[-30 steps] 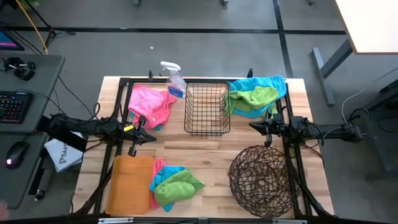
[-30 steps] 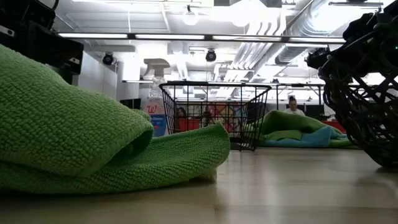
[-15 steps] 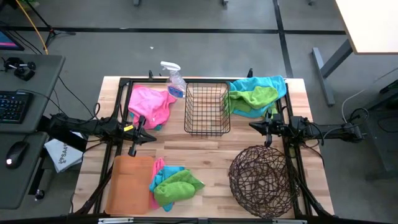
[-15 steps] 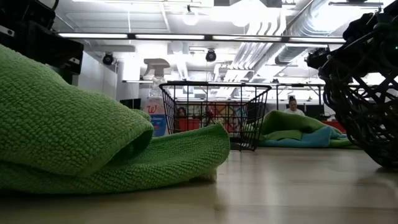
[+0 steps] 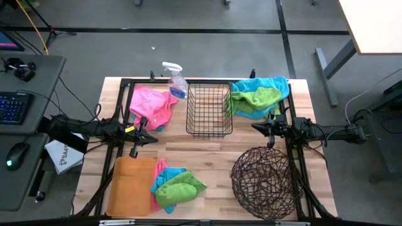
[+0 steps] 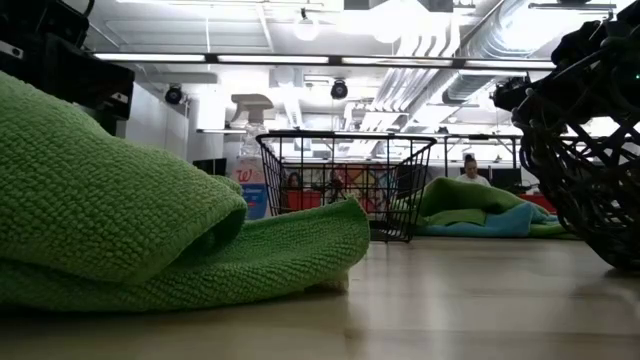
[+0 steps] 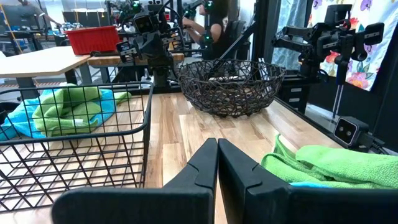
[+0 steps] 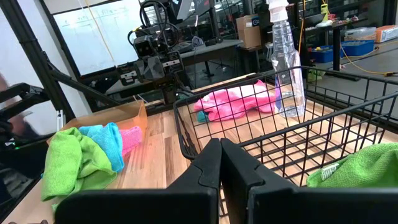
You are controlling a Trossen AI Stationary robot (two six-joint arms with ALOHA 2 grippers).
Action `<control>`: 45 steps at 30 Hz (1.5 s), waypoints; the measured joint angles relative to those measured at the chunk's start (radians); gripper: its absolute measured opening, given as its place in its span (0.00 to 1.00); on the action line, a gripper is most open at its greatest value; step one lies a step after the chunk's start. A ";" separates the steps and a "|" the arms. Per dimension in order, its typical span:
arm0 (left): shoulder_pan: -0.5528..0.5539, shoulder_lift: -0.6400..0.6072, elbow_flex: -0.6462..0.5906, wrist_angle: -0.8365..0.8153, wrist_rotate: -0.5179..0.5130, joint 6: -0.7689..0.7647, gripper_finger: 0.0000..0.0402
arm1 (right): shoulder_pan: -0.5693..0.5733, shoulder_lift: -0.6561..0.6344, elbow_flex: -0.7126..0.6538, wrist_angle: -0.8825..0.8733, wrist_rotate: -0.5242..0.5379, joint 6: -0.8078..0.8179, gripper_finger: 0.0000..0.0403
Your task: Sort microfiber towel by color & place in baskets
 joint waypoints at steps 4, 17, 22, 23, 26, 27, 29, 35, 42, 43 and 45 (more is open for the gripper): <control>0.000 0.000 0.000 0.000 0.000 0.000 0.00 | 0.000 0.000 0.000 0.000 0.000 0.000 0.00; 0.000 0.000 0.000 0.000 0.000 0.000 0.00 | 0.000 0.000 0.000 0.000 0.000 0.000 0.00; 0.000 0.001 0.000 0.046 0.000 0.000 0.00 | 0.000 0.000 0.000 0.000 0.000 0.000 0.00; 0.000 0.002 -0.001 0.101 0.000 0.005 0.00 | 0.000 0.000 0.000 0.000 0.000 0.000 0.00; 0.000 0.006 -0.001 0.415 -0.008 -0.119 0.00 | 0.000 0.000 0.000 0.000 0.000 0.000 0.00; -0.001 0.009 0.000 0.545 -0.059 -0.147 0.00 | 0.000 0.000 0.000 0.000 0.000 0.000 0.00; 0.004 0.053 0.031 0.687 -0.275 -0.159 0.00 | 0.000 0.000 0.000 0.000 0.000 0.000 0.00; 0.047 0.426 0.315 0.379 -0.477 -0.255 0.00 | 0.000 0.009 0.000 0.000 0.000 0.000 0.00; 0.067 0.914 0.838 -0.254 -0.469 -0.364 0.00 | 0.000 0.012 0.000 0.000 -0.002 0.000 0.00; 0.071 0.963 0.912 -0.424 -0.474 -0.429 0.00 | 0.000 0.014 0.000 0.000 -0.002 0.000 0.00; 0.083 1.046 1.024 -0.755 -0.503 -0.563 0.00 | 0.000 0.013 0.000 0.000 -0.002 0.000 0.00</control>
